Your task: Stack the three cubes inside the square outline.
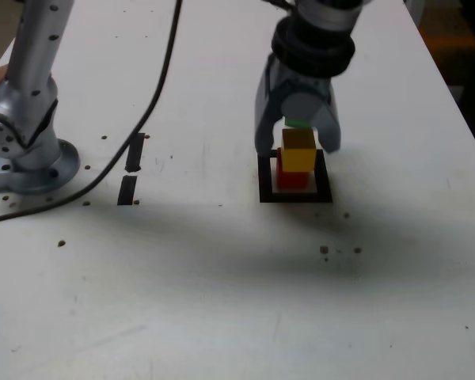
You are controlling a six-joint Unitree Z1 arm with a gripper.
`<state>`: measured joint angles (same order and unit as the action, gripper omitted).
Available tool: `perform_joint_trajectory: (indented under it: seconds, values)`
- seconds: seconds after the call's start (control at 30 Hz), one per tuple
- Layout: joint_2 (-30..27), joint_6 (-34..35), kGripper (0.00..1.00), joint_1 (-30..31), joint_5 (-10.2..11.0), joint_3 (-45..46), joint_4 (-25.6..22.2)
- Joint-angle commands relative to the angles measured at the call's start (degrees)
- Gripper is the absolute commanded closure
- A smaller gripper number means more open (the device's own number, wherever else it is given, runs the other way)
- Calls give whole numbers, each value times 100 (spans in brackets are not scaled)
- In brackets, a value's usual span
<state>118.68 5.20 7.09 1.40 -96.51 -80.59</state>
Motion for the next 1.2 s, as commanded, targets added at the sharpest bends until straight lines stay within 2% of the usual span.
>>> perform_joint_trajectory:
  seconds: [0.0, 0.2, 0.37, 0.43, 0.67, 0.9, 1.17]
  values:
    - [-164, 88, 1, -6, 126, 22, -134]
    - [-594, 135, 0, -14, 525, 28, -477]
    - [-967, -437, 1, -286, 974, 69, -415]
    - [-1011, -737, 1, -514, 1034, 138, -305]
    - [-602, -1777, 7, -1268, 716, -115, -194]
    - [19, -2350, 17, -1453, 412, -159, 137]
    - [339, -2576, 29, -1682, 482, -101, 485]
